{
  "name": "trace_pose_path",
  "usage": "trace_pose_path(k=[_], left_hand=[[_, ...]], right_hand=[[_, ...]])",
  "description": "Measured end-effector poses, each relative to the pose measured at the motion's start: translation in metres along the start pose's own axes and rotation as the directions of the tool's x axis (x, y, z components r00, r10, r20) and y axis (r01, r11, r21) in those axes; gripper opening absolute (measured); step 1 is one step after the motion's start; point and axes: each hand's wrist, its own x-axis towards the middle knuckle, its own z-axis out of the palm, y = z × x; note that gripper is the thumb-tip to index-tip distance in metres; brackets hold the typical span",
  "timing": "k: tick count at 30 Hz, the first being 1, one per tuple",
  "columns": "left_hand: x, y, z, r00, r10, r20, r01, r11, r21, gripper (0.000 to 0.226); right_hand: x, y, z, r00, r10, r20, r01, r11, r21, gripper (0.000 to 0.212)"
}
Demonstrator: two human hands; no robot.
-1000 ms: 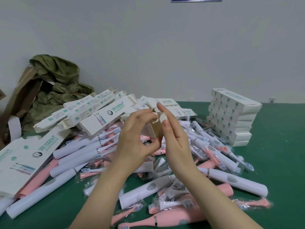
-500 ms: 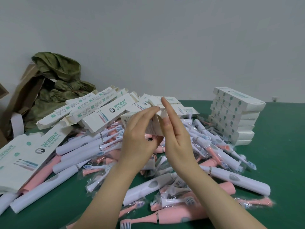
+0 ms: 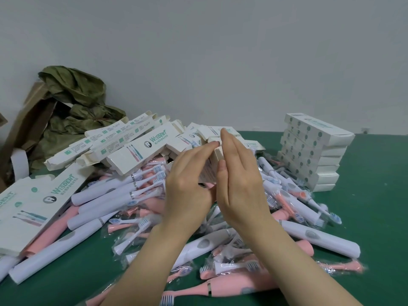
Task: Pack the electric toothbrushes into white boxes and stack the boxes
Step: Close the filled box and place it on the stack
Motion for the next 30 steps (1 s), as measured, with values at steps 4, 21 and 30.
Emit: trace_pose_path(k=[4,21,30], left_hand=[[0.000,0.000,-0.002,0.999,0.031,-0.020,-0.030,0.999,0.010,0.036],[0.012,0.007,-0.023,0.958,-0.191,-0.215,0.126,0.950,-0.285,0.063],[-0.002,0.019,-0.053,0.829,-0.506,-0.239,0.188,0.655,-0.732,0.049]], right_hand=[[-0.001,-0.005,0.000,0.998,-0.022,0.064,0.028,0.996,-0.086,0.058],[-0.002,0.020,-0.006,0.843,0.520,0.134,-0.527,0.752,0.396,0.036],[0.011,0.020,-0.008,0.374,0.484,0.791,-0.673,-0.445,0.591,0.032]])
